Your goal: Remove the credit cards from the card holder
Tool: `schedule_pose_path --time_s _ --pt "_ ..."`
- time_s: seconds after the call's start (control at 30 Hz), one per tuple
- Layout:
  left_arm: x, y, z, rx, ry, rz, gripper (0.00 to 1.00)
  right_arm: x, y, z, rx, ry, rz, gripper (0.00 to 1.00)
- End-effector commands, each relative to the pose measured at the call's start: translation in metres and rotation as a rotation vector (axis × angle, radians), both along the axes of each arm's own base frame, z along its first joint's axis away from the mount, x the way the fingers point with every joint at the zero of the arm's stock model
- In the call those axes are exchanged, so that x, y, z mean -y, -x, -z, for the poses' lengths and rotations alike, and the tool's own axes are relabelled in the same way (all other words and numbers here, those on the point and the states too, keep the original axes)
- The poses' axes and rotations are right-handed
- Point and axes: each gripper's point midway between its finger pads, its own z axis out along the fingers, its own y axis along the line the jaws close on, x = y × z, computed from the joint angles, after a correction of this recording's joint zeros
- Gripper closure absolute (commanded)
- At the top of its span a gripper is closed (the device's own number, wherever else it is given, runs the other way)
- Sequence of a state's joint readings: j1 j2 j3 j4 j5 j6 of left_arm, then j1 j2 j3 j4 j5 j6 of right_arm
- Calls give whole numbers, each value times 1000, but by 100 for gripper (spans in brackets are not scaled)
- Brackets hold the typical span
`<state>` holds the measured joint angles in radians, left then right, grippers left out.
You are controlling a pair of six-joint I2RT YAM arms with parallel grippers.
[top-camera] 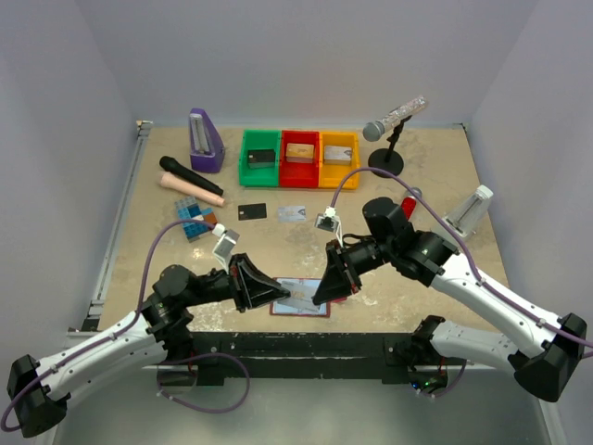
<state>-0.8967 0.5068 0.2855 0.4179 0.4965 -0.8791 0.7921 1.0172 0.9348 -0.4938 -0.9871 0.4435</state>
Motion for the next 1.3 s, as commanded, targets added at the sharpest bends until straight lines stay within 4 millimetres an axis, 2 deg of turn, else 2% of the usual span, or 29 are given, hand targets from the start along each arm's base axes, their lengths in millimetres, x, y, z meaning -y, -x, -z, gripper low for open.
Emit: schedule_pose_path --time_s 0.0,0.03,0.07,0.1,0.17,0.23,0.4,0.53,0.63,0.7,0.9,1.0,1.13,1.27 --pt "1 -5 2 -7 4 -14 100 0 0 -19 46 -51 -11 64" --pt "1 -10 2 -15 10 -42 100 1 -4 -18 59 -35 20 44" --pt "0 -18 4 -33 7 -86 100 3 -10 -15 89 -5 66 18" --pt "-3 -30 8 -62 -8 -155 100 7 -13 -14 110 18 100 1" --pt "-11 -56 19 -110 -48 -297 100 16 -26 -12 166 57 205 1" --pt "-18 -80 30 -164 -101 -422 100 32 -43 -7 253 114 361 1" --pt "-26 -141 59 -319 -246 -622 100 58 -73 14 367 130 615 1" --pt "-10 -183 79 -406 -263 -584 100 70 -78 30 375 101 720 1" --pt "-1 -209 92 -431 -308 -596 100 69 -65 35 363 103 650 1" --pt "2 -224 99 -446 -313 -608 100 67 -63 41 343 122 632 1" --pt "13 -253 125 -512 -380 -613 100 58 -64 59 289 152 607 1" --pt "11 -265 135 -527 -398 -635 100 53 -64 64 270 150 591 1" --pt "6 -276 155 -568 -426 -644 100 52 -64 70 263 179 578 1" --pt "2 -277 171 -593 -452 -650 100 52 -63 72 259 181 568 1"
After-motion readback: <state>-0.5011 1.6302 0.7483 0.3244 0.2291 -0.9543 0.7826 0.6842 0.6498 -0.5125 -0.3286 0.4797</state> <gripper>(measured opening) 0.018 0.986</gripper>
